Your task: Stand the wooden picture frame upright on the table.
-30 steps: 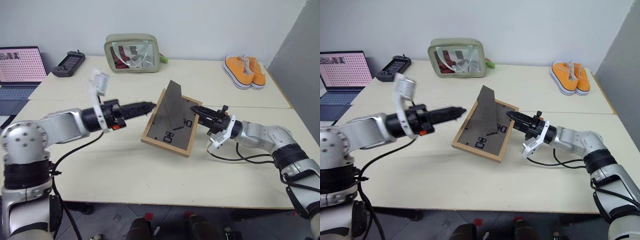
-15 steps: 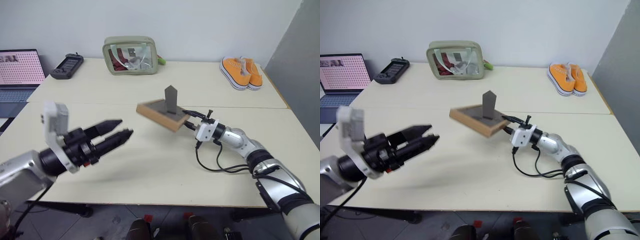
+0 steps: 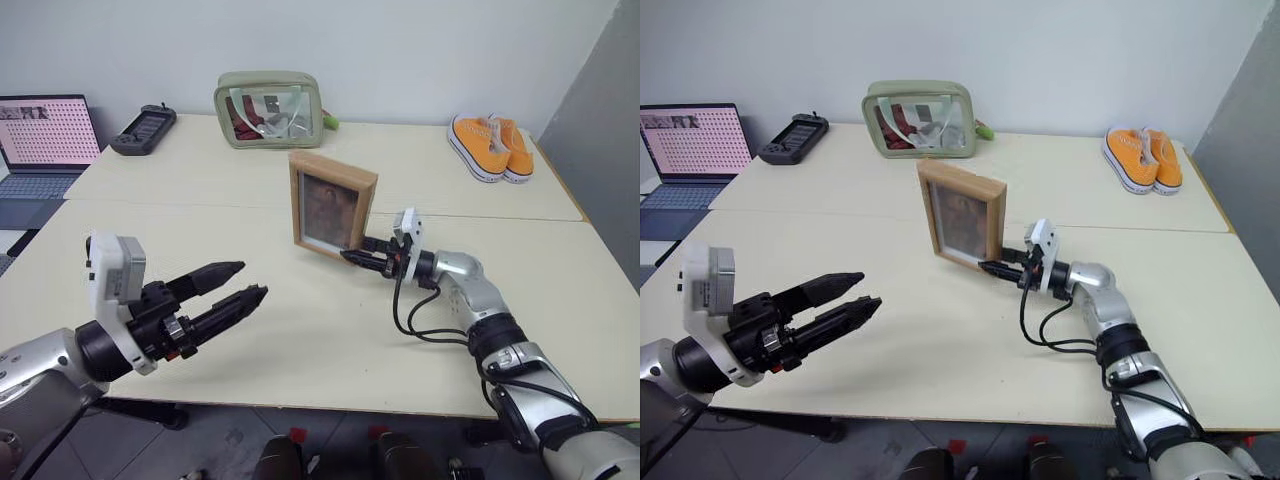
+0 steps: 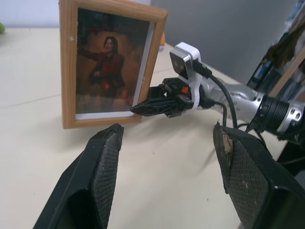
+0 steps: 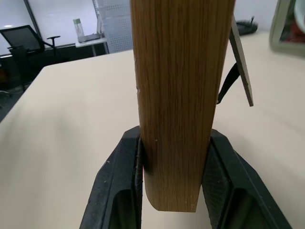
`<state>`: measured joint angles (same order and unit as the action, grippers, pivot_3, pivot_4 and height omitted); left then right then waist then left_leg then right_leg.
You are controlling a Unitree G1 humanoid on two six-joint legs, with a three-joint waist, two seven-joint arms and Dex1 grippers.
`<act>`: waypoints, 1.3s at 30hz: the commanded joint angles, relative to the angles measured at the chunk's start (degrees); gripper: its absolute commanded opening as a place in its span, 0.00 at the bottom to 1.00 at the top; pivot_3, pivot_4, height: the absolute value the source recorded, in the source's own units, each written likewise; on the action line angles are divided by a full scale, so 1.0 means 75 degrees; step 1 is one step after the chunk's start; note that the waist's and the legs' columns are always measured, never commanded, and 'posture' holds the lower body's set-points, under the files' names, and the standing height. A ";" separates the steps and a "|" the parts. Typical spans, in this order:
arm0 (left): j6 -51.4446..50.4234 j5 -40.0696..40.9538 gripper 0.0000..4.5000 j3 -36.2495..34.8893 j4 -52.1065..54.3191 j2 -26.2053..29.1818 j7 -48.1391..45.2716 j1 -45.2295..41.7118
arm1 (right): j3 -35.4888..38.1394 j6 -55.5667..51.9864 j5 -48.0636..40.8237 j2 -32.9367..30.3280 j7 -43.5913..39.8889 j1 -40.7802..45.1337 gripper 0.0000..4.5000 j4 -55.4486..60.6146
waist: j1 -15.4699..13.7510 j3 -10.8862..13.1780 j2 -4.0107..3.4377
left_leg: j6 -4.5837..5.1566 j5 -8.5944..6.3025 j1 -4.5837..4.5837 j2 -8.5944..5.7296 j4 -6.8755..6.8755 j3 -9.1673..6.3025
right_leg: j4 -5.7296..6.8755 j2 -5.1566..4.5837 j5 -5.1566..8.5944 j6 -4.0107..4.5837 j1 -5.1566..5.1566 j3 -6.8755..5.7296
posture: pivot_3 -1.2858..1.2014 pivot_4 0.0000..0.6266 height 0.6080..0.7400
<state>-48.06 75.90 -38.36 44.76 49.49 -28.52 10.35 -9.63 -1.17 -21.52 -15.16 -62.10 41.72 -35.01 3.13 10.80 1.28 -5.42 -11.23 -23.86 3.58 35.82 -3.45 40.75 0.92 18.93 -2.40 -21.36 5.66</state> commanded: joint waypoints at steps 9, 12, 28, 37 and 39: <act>0.0298 0.0412 0.71 0.0031 -0.0317 0.0323 0.0235 -0.0528 | 0.0320 -0.0152 0.0326 0.0245 0.0156 -0.0369 0.30 -0.0116 | 0.0024 0.0000 0.0000 | 0.0000 -0.0001 -0.0001 0.0006 -0.0003 0.0011 | -0.0001 0.0004 0.0003 -0.0004 -0.0007 0.0009 | 0.52 0.24 1.00; 0.0260 0.0422 0.71 0.0028 -0.0342 0.0427 0.0182 -0.0490 | 0.0390 -0.0085 0.0419 0.0352 0.0212 -0.0352 0.30 -0.0286 | 0.0025 0.0000 0.0000 | 0.0000 -0.0001 0.0000 0.0008 -0.0007 0.0011 | -0.0001 0.0005 0.0003 -0.0004 -0.0008 0.0009 | 0.52 0.24 1.00; 0.0281 0.0265 0.72 -0.0006 -0.0721 0.0741 0.0029 -0.0600 | 0.0723 -0.0977 0.0258 0.0463 0.0182 -0.0410 0.68 0.0102 | 0.0027 0.0001 -0.0001 | -0.0001 -0.0001 0.0000 0.0007 -0.0011 0.0014 | -0.0006 0.0005 0.0007 -0.0005 -0.0010 0.0010 | 0.52 0.24 1.00; 0.0307 0.0183 0.72 0.0282 -0.0799 0.0648 0.0150 -0.0873 | 0.0668 -0.0864 0.0466 0.0389 0.0427 -0.0427 0.89 0.0316 | 0.0026 0.0001 -0.0001 | -0.0001 -0.0001 -0.0002 0.0007 -0.0015 0.0015 | -0.0015 0.0005 0.0011 -0.0012 -0.0010 0.0012 | 0.52 0.24 1.00; 0.0354 0.0087 0.72 0.0446 -0.0784 0.0574 0.0259 -0.0976 | 0.0681 -0.0901 0.0541 0.0268 0.0501 -0.0500 0.89 0.0517 | 0.0026 0.0001 -0.0001 | -0.0001 -0.0001 -0.0002 0.0008 -0.0016 0.0015 | -0.0015 0.0005 0.0012 -0.0013 -0.0010 0.0012 | 0.52 0.24 1.00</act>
<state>-46.82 77.26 -35.67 38.47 54.17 -27.46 4.07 -5.58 -8.33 -17.70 -12.09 -58.89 38.60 -34.59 3.33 10.81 1.27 -5.43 -11.24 -23.87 3.64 35.70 -3.34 40.63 0.95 19.01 -2.50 -21.44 5.75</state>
